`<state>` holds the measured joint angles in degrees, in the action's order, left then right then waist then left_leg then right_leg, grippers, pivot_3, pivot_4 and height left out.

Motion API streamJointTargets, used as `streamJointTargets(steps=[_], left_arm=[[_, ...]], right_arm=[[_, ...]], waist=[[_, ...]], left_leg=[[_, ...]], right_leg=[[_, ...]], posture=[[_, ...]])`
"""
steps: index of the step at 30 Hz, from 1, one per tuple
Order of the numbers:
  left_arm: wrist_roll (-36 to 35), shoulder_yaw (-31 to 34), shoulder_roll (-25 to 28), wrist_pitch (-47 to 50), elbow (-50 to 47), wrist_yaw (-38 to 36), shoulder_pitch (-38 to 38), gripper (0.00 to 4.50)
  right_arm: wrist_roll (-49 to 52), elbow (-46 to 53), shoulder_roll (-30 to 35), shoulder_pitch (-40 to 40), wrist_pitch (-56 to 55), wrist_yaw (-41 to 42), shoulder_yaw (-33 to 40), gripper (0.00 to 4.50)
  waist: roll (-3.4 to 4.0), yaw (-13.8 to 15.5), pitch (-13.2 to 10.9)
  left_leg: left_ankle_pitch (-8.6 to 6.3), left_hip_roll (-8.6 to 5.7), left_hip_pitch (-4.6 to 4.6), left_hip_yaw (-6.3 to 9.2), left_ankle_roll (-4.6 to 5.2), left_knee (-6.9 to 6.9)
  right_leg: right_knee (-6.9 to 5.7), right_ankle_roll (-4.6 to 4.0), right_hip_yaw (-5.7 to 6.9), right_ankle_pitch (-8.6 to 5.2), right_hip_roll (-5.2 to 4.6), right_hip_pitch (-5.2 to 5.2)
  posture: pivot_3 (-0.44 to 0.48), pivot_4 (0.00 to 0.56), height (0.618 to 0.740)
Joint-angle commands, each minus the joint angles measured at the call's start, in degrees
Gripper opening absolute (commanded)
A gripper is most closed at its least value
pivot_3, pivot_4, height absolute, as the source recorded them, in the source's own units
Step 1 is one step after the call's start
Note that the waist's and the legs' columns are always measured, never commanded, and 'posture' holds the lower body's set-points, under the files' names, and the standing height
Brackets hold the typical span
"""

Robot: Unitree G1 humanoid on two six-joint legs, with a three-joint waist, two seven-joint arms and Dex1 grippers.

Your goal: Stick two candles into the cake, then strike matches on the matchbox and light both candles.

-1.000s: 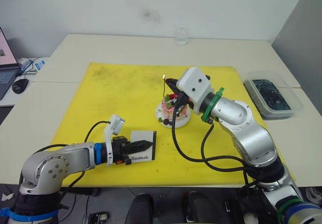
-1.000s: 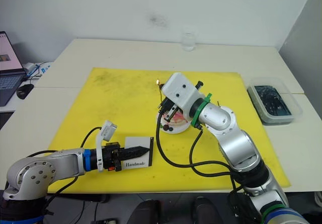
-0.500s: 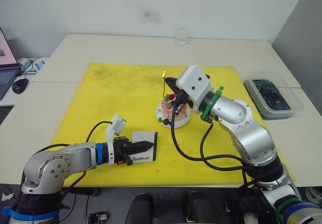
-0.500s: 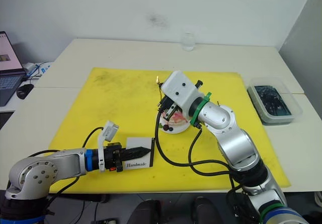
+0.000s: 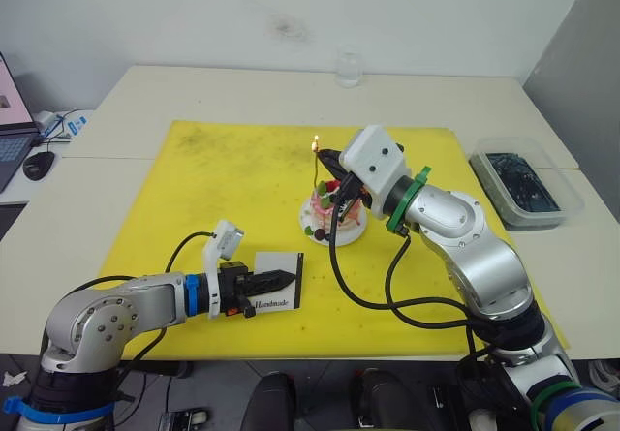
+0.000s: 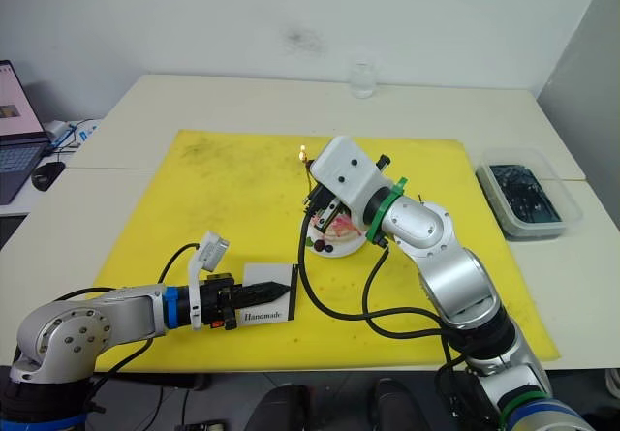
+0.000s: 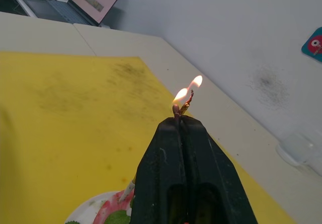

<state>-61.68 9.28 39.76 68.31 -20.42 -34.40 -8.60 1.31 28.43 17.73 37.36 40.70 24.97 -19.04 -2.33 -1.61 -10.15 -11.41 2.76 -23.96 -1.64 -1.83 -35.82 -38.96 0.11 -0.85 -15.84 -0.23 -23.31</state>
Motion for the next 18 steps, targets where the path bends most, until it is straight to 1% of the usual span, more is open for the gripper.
streamJointTargets(steps=[1, 18], left_arm=[[-0.3, 0.6, -0.2, -0.8, -1.0, -0.5, -0.1, 0.0], [0.2, 0.4, -0.1, -1.0, -0.8, -0.8, -0.3, 0.0]], right_arm=[[0.3, 1.5, -0.4, 1.1, -0.1, -0.1, 2.0, 0.03], [0.8, 2.4, -0.9, 0.5, 1.3, -0.1, 2.4, 0.03]], waist=[[0.0, 0.0, 0.0], [0.0, 0.0, 0.0]], left_leg=[[0.0, 0.0, 0.0, 0.0, 0.0, 0.0], [0.0, 0.0, 0.0, 0.0, 0.0, 0.0]], right_leg=[[0.0, 0.0, 0.0, 0.0, 0.0, 0.0], [0.0, 0.0, 0.0, 0.0, 0.0, 0.0]], posture=[[0.0, 0.15, 0.74], [0.0, 0.15, 0.74]])
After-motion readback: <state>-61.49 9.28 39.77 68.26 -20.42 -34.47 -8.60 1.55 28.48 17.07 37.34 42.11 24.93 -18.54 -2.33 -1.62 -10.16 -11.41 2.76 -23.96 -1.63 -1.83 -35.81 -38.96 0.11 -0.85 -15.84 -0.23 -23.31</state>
